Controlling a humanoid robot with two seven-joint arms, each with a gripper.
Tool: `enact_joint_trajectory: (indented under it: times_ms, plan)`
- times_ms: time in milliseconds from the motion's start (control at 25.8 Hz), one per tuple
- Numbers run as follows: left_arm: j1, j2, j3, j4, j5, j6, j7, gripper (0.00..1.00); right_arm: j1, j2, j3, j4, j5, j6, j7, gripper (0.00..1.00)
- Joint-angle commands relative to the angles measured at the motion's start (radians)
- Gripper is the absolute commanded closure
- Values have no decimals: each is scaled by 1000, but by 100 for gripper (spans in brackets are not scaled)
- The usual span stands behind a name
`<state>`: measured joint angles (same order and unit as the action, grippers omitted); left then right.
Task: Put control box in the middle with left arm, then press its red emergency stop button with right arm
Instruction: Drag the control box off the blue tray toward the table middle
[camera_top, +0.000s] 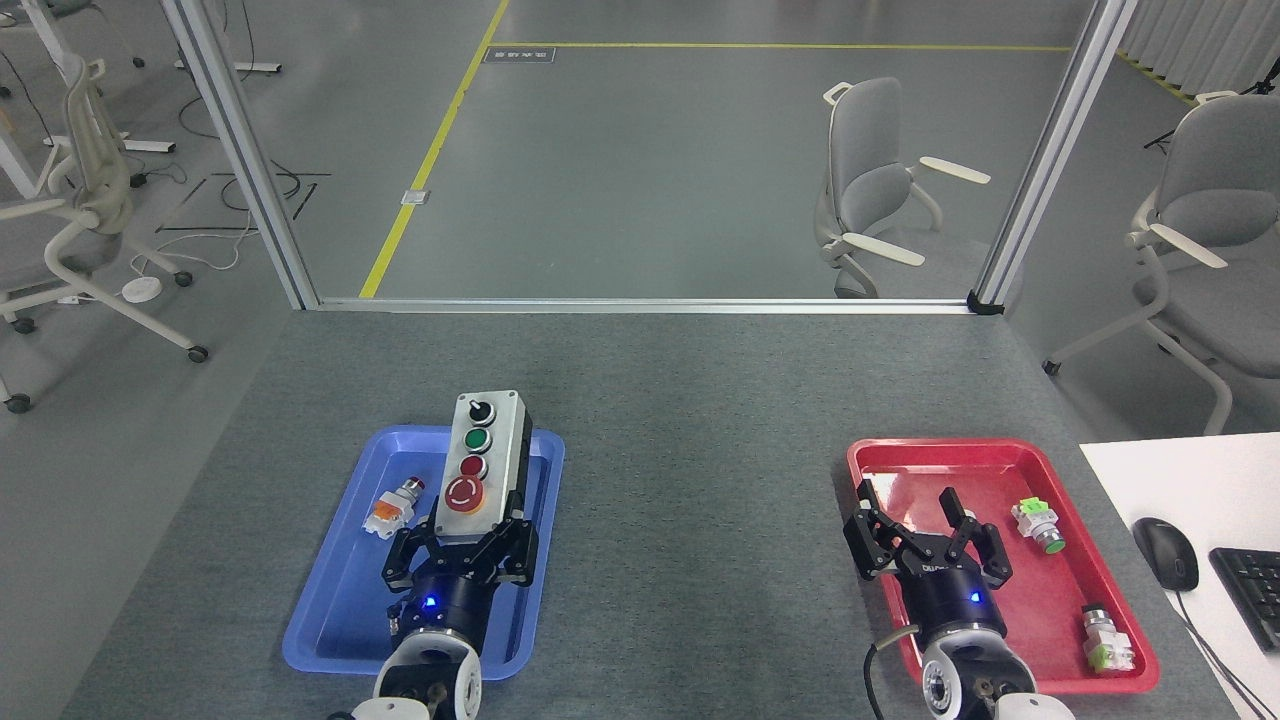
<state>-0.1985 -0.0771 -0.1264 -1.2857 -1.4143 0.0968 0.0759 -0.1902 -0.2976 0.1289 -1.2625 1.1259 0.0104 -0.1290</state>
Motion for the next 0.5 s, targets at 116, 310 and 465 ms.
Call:
enact_joint_trajectory:
  times_ms: [116,310,465]
  plan:
    - [-7,-58,-144,-29,-11,14,1,100,0,-2,0,2,-2,0,-1,1]
    - [-50,-58,-326,68,-11,64,1,100,0,-3,0,2,-2,0,-1,1]
    - [-71,-58,-437,143,-9,87,1,100,0,-3,0,3,-2,0,-1,1]
